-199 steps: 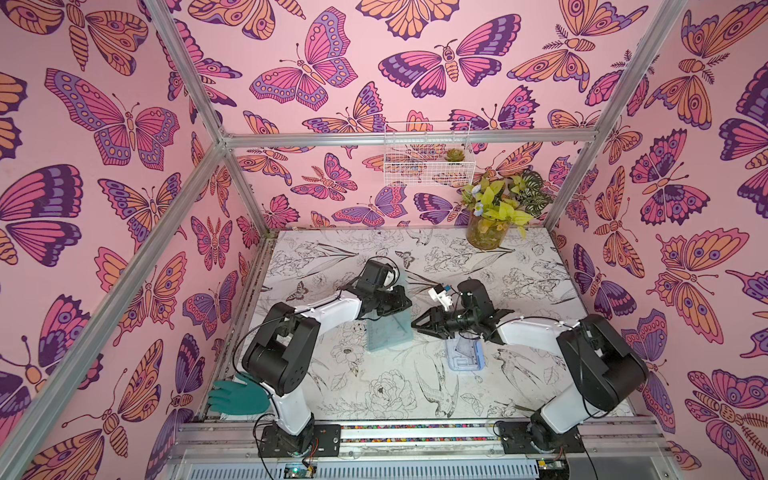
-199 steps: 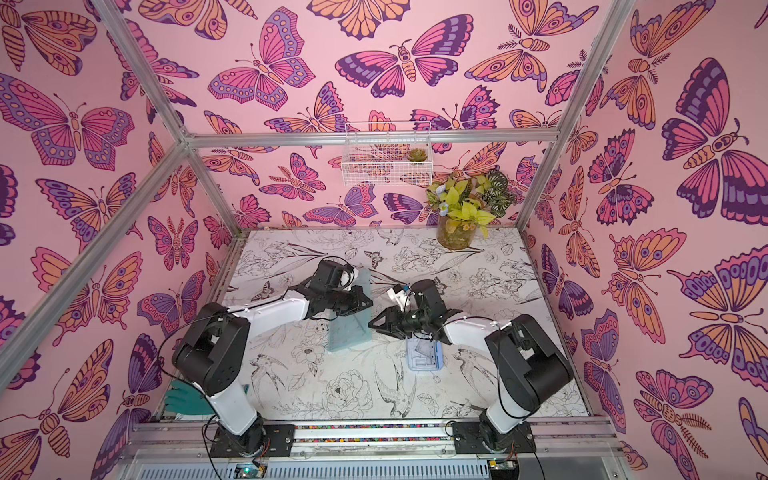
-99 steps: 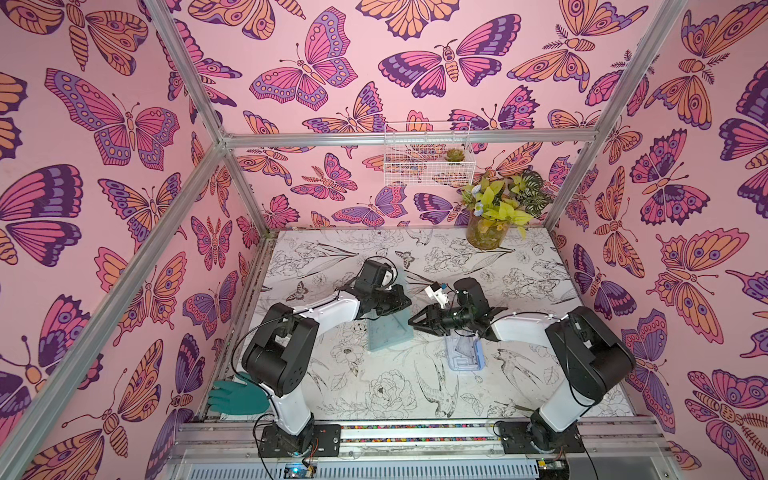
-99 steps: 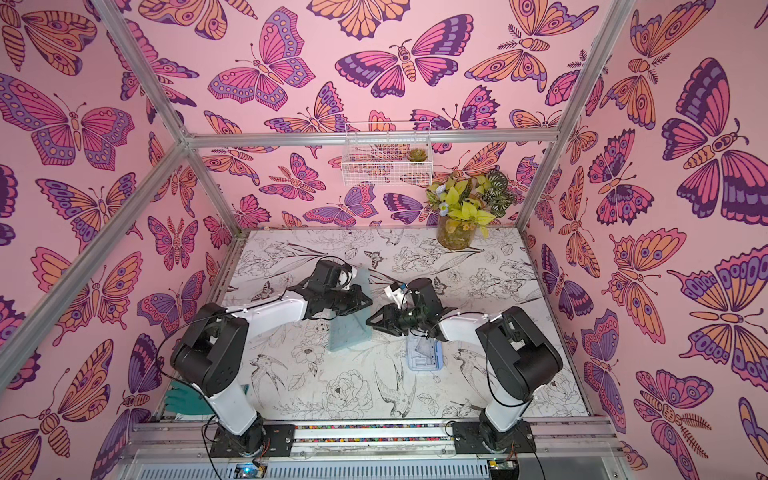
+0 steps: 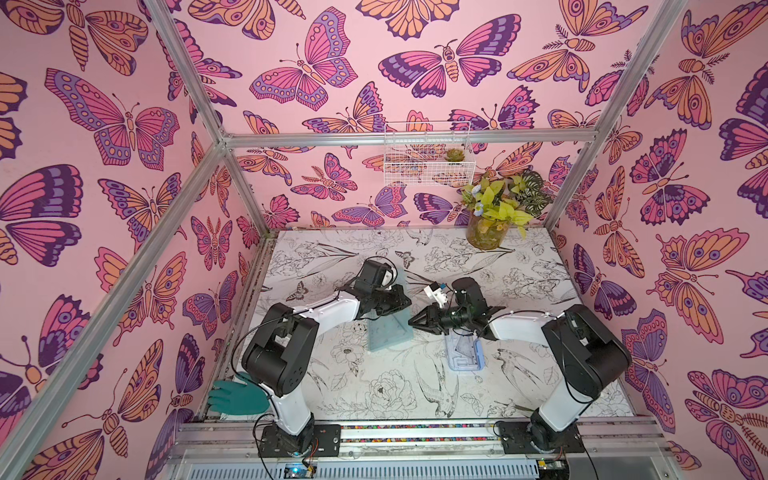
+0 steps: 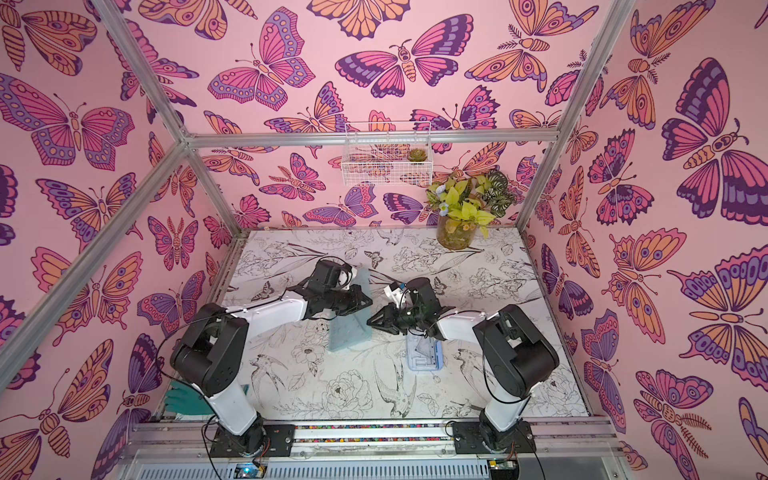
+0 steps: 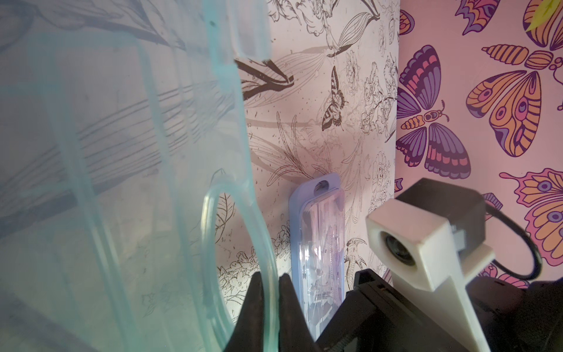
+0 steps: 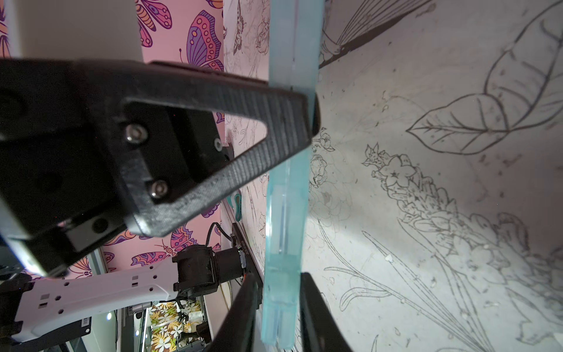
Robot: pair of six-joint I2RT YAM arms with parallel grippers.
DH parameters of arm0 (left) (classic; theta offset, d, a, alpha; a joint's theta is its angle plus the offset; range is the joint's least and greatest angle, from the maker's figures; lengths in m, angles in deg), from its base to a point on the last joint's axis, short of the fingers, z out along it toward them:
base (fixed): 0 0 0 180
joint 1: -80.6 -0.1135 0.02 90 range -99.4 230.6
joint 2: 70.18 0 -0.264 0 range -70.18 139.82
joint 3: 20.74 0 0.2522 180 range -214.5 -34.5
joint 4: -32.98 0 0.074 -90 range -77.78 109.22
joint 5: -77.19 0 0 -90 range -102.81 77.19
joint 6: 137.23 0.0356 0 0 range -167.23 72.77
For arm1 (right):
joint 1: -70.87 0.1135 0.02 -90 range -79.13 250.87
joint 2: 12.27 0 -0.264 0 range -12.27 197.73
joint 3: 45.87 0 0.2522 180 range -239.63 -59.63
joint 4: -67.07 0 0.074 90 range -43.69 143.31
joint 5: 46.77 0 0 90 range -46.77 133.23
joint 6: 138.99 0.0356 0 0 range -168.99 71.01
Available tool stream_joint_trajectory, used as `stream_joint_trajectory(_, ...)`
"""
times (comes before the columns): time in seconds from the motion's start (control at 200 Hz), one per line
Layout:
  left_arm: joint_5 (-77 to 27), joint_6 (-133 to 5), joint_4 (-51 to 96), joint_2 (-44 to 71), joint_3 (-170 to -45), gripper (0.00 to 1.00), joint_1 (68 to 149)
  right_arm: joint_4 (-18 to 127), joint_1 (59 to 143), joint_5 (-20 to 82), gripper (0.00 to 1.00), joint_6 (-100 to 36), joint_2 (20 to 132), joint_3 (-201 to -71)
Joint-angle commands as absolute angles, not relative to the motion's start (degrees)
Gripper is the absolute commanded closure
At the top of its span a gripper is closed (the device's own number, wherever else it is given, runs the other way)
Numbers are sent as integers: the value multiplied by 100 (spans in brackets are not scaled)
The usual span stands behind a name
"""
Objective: Open the ruler set and take out the ruler
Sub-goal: Open the ruler set box at the center of the board.
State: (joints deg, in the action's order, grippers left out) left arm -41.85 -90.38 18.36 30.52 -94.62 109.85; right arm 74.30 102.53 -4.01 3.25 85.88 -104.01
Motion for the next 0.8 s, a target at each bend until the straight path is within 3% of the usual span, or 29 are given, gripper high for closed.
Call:
stream_joint_trajectory(0.0,-4411,-9084,1878,3149,-9303,100,10969,7288,10346,-373,75,202,8643,-10615)
stream_joint_trajectory(0.391,-4419,-9030,1883,3225,-9287,100,10986,6271,10496,-40,75,-465,8555,-10919)
stream_joint_trajectory(0.796,-4383,-8948,1878,3264,-9202,100,10995,5808,10540,300,95,-653,8557,-11076)
